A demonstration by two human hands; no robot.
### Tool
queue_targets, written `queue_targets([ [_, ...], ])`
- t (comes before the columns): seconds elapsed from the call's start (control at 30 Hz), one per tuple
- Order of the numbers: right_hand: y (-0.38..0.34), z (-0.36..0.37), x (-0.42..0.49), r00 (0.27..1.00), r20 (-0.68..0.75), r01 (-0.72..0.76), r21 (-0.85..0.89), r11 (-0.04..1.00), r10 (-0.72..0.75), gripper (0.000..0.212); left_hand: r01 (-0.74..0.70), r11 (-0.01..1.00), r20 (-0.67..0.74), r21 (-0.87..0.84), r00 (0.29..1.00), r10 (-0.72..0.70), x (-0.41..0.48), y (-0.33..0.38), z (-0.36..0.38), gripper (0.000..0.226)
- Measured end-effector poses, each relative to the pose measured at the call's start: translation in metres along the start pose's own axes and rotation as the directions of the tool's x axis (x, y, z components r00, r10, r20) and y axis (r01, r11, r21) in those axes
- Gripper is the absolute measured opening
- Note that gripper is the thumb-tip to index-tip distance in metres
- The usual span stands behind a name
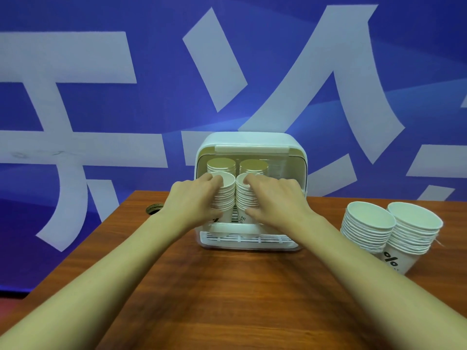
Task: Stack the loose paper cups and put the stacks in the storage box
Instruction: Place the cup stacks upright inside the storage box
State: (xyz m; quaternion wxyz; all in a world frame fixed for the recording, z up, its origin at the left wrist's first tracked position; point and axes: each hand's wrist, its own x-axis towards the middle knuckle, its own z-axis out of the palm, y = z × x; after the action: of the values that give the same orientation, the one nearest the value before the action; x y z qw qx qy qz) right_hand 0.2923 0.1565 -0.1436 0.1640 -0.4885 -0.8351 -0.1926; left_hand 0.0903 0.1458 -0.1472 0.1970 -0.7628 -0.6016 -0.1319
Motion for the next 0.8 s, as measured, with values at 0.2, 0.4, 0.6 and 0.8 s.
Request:
queue_targets([
  [0.2, 0.002, -0.022, -0.011, 0.998, -0.055, 0.009, 0.003, 1.0, -0.009, 0.046, 0.023, 0.997, -0.115, 0.068, 0.993, -0.015, -0.009, 0.006, -0.024, 0.055],
  [0.4, 0.013, -0.043, -0.037, 0.995, -0.102, -0.013, 0.037, 0.999, 0.017, 0.041, -0.084, 0.996, -0.251, 0.017, 0.964, 0.085, -0.02, 0.046, -0.059, 0.033],
  [0.6, 0.055, -0.075, -0.074, 0.986, -0.133, -0.097, 0.029, 0.995, 0.1, 0.027, -0.242, 0.968, -0.232, -0.064, 0.947, 0.222, -0.016, 0.13, -0.059, 0.031],
  [0.8, 0.098, -0.098, -0.123, 0.974, -0.147, -0.173, -0.001, 0.985, 0.171, 0.025, -0.349, 0.93, -0.261, -0.115, 0.914, 0.311, -0.002, 0.196, -0.06, 0.038],
])
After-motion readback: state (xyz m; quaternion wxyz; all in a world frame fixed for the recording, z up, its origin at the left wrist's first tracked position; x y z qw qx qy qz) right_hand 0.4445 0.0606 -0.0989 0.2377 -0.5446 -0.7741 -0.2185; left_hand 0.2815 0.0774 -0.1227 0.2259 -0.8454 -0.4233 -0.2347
